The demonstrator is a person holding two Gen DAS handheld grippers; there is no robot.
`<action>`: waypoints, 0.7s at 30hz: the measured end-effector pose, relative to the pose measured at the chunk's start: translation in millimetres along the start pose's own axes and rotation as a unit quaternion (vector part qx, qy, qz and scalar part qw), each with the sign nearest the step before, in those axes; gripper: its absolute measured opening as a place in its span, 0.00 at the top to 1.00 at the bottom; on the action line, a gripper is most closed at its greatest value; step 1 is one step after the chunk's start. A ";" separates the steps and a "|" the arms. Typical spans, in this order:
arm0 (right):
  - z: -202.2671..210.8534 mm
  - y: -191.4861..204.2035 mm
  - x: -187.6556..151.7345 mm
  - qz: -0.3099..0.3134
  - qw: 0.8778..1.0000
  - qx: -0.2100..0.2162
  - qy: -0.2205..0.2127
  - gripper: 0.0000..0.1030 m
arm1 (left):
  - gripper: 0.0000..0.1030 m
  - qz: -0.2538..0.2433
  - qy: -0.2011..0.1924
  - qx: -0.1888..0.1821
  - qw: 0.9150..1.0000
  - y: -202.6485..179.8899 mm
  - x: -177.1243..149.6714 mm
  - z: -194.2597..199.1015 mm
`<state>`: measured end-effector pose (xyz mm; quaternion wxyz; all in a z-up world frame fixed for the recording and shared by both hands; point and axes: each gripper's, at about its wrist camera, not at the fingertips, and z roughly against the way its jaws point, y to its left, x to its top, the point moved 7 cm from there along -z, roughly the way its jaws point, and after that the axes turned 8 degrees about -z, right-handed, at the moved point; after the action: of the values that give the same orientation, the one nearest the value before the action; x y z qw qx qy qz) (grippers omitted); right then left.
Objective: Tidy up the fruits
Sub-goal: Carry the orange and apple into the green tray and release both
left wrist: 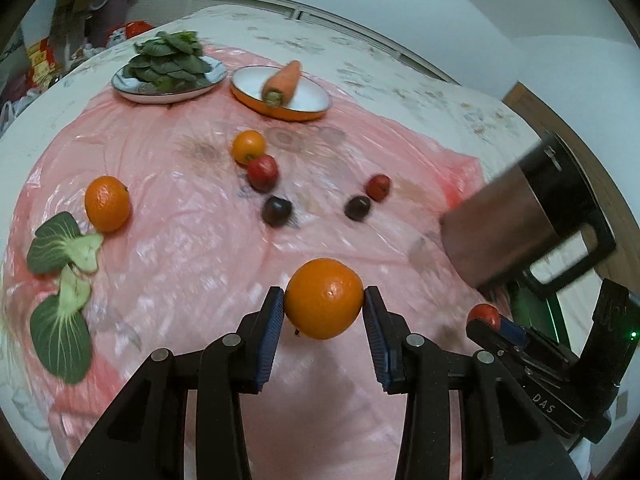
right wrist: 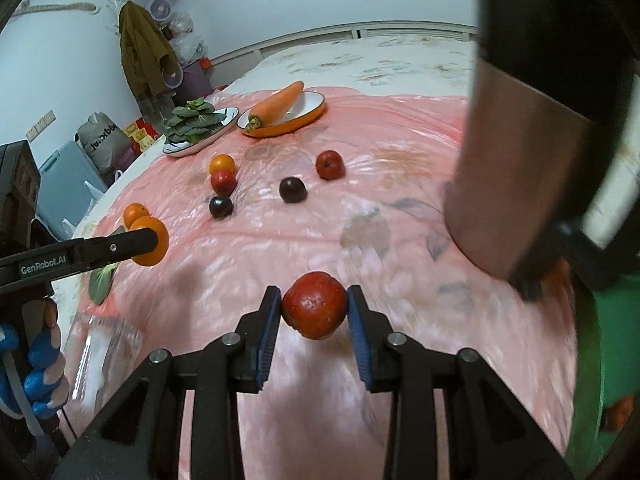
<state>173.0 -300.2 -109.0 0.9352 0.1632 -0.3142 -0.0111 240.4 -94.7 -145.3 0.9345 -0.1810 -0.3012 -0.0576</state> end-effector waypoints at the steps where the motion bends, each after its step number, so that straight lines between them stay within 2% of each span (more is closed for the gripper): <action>1: 6.6 -3.8 -3.5 -0.005 1.000 -0.001 -0.002 0.72 | 0.66 -0.006 0.003 -0.006 1.000 -9.5 -4.2 2.2; 6: 46.7 -34.1 -20.1 -0.031 0.999 -0.019 -0.023 0.72 | 0.66 -0.033 0.016 -0.032 0.999 -54.0 -18.3 7.3; 11: 83.9 -81.0 -34.2 -0.061 0.996 -0.052 -0.041 0.72 | 0.66 -0.080 0.032 -0.063 0.994 -116.2 -32.2 3.9; 21: 142.4 -178.6 -62.8 -0.133 0.983 -0.106 -0.076 0.72 | 0.66 -0.171 0.061 -0.113 0.977 -236.1 -51.8 -10.2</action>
<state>53.0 -504.0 -94.7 0.9108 0.1025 -0.3566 -0.1810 152.7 -317.6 -111.5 0.9007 -0.2276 -0.2614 -0.2618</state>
